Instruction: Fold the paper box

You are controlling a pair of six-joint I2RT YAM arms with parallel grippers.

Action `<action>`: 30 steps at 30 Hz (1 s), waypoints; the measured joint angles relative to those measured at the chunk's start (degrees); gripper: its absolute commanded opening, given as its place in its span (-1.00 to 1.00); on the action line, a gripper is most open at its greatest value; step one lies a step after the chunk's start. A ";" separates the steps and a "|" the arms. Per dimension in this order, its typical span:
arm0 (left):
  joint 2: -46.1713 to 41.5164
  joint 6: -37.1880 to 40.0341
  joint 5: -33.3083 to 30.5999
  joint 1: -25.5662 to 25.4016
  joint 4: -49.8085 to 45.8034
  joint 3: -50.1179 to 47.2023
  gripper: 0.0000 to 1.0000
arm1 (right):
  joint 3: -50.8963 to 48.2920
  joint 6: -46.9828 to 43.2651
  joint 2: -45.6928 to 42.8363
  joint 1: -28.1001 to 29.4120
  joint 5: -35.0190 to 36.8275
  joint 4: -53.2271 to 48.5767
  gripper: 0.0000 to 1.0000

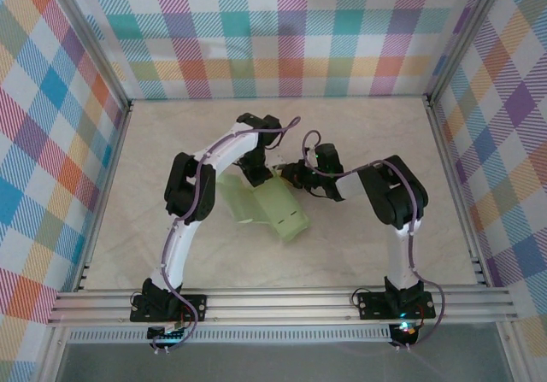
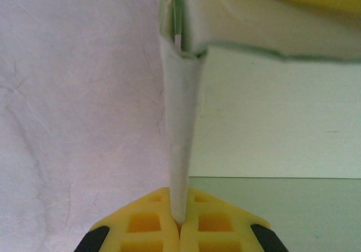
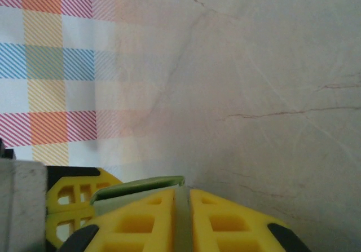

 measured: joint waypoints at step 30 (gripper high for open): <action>4.31 7.08 -3.96 -2.99 -1.16 11.15 0.32 | -16.65 -18.88 -26.01 -10.25 9.77 -14.64 0.19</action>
